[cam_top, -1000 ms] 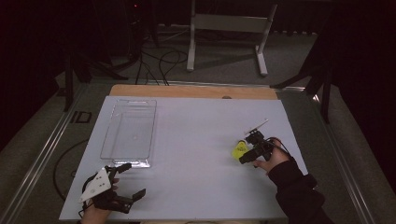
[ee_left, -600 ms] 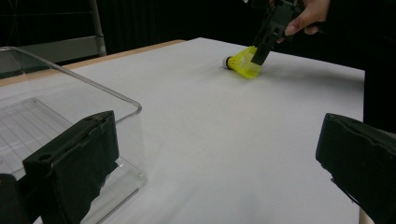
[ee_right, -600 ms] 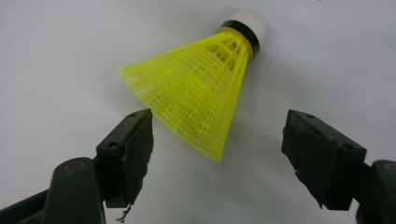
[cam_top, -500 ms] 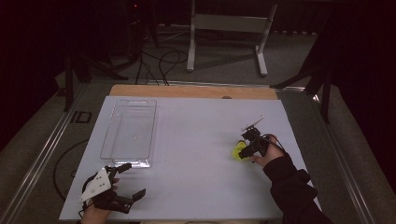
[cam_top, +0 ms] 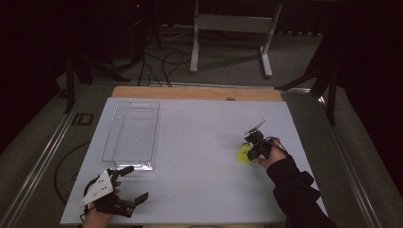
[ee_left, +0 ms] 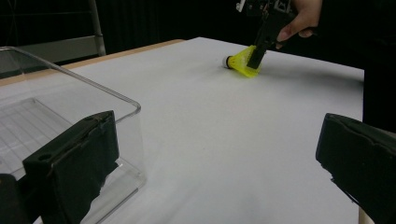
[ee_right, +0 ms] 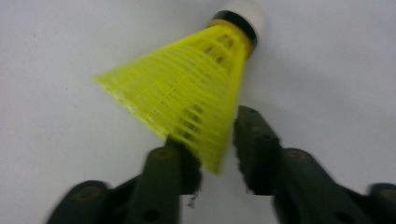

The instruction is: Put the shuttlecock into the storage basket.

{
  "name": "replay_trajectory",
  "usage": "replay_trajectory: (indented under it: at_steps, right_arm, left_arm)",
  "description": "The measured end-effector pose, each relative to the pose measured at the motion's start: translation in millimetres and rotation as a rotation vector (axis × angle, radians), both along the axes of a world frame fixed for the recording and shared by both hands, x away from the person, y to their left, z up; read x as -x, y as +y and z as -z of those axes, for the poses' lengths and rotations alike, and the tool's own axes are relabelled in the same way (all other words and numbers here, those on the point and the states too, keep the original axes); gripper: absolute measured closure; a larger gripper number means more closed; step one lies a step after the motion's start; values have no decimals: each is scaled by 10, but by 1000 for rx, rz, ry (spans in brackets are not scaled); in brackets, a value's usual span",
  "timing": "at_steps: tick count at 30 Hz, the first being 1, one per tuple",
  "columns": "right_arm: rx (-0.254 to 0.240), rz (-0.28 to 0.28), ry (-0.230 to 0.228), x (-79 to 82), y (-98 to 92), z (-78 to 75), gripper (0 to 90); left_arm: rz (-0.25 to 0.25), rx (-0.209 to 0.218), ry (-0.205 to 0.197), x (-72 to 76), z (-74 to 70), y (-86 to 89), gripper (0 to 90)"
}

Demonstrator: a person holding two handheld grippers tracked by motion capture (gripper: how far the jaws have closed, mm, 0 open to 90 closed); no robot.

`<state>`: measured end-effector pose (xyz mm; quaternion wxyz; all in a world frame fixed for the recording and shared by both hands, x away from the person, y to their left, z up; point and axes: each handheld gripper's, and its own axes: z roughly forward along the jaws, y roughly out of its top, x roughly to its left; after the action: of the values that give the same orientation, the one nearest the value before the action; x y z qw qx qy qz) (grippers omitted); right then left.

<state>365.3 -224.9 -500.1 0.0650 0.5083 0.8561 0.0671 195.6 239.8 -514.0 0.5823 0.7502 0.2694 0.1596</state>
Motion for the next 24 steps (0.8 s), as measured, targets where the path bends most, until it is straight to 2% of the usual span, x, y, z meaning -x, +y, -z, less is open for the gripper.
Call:
replay_trajectory:
  at_steps: [4, 6, 11, 20, 24]
  right_arm:
    - [-3, -2, 1, -7, -6, 1, 857]
    - [0, -8, 6, -7, -11, -13, 881]
    - [10, -34, 12, 2, -14, -52, 890]
    - [-1, -97, 32, 11, -21, -126, 899]
    - [-33, -117, 26, 19, -48, -208, 899]
  left_arm:
    - [0, 1, 0, 0, 0, 1, 2]
    - [0, 0, 0, -1, 1, 1, 2]
    - [1, 0, 0, -1, 0, -1, 2]
    - [5, -3, 3, -1, 2, -7, 2]
    - [5, -4, 2, -2, 2, -9, 2]
